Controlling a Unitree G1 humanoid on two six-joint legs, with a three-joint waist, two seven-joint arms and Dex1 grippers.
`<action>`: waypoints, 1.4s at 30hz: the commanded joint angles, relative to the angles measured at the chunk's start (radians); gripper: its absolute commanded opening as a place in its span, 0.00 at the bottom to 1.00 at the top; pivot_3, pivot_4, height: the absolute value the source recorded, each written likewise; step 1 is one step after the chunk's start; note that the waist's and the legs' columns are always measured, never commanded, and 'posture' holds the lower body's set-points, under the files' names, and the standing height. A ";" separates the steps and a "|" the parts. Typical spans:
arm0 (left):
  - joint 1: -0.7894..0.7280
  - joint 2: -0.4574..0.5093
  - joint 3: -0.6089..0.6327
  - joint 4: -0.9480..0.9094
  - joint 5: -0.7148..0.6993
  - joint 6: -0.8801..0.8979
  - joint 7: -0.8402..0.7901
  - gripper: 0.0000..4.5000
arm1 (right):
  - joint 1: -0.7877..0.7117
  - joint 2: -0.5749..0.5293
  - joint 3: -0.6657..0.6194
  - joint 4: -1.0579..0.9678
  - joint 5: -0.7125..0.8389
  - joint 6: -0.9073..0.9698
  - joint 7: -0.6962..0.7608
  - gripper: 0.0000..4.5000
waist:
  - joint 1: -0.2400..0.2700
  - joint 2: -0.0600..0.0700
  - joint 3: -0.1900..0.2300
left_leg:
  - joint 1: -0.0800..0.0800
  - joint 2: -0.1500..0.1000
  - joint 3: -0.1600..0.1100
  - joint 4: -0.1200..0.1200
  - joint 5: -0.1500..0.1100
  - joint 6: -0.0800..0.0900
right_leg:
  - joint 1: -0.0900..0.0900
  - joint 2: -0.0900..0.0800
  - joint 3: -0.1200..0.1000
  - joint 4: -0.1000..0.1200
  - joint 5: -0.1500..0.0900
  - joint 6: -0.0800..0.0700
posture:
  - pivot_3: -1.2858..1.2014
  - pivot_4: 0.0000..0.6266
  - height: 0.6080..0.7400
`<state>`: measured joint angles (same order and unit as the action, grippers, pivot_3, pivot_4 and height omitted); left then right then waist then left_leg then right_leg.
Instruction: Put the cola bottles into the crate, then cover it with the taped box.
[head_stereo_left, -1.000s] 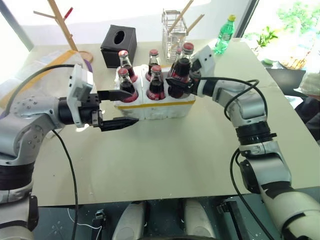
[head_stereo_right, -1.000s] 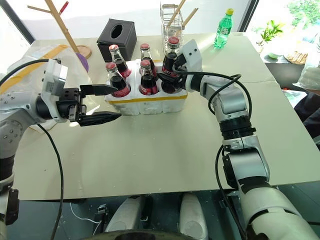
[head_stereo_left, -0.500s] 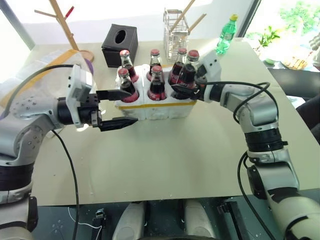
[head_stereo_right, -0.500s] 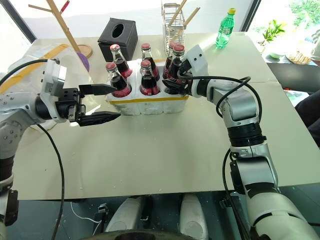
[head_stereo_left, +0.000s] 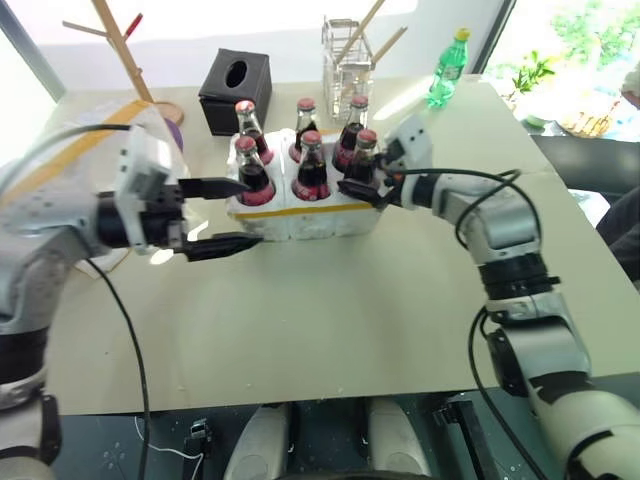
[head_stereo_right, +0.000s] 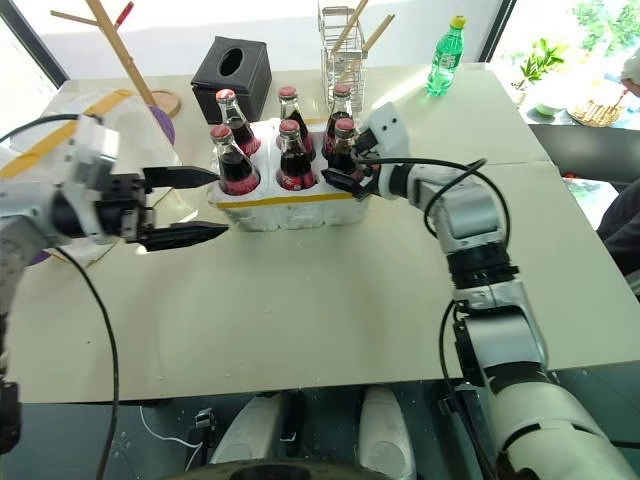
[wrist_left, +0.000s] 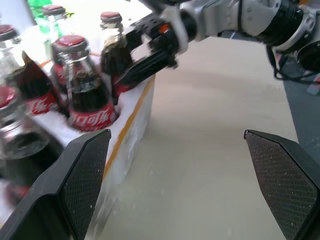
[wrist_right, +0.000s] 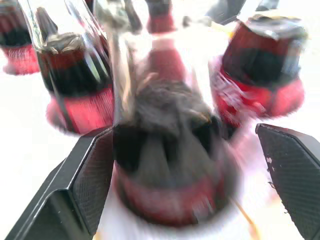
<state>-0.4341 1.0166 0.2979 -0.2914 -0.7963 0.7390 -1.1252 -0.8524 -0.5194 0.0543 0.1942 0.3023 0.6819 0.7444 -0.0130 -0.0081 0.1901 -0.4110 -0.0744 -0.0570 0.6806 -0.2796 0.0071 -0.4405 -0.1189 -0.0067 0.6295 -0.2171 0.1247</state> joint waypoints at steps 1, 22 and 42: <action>0.099 0.140 0.247 -0.002 -0.035 0.083 -0.093 1.00 | -0.004 -0.121 -0.125 -0.163 0.096 0.086 0.072 1.00 | -0.003 0.000 0.000 | 0.000 0.000 0.000 -0.001 0.000 0.000 | 0.000 0.000 0.000 0.000 0.000 0.000 | 0.52 0.24 1.00; -0.082 0.453 -0.058 1.246 0.733 -0.624 -0.368 1.00 | -0.033 -0.370 -0.327 -0.454 0.609 0.311 0.359 1.00 | 0.005 -0.003 -0.001 | 0.003 0.006 0.014 -0.007 -0.005 0.008 | 0.000 -0.001 0.000 -0.010 -0.001 0.000 | 0.52 0.24 1.00; -0.590 0.209 -0.371 1.616 1.045 -0.690 -0.204 0.47 | 0.026 -0.499 -0.393 -0.553 0.742 0.341 0.281 1.00 | 0.002 -0.007 -0.001 | 0.003 0.006 0.025 0.003 -0.010 0.017 | -0.003 -0.003 0.000 0.002 0.000 0.002 | 0.52 0.24 1.00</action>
<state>-1.0161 1.2250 -0.0666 1.3150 0.2352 0.0414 -1.3331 -0.8243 -1.0015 -0.2981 -0.3351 1.0225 1.0284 1.0353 -0.0111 -0.0150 0.1888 -0.4081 -0.0683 -0.0321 0.6837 -0.2892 0.0237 -0.4433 -0.1221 -0.0067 0.6311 -0.2169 0.1262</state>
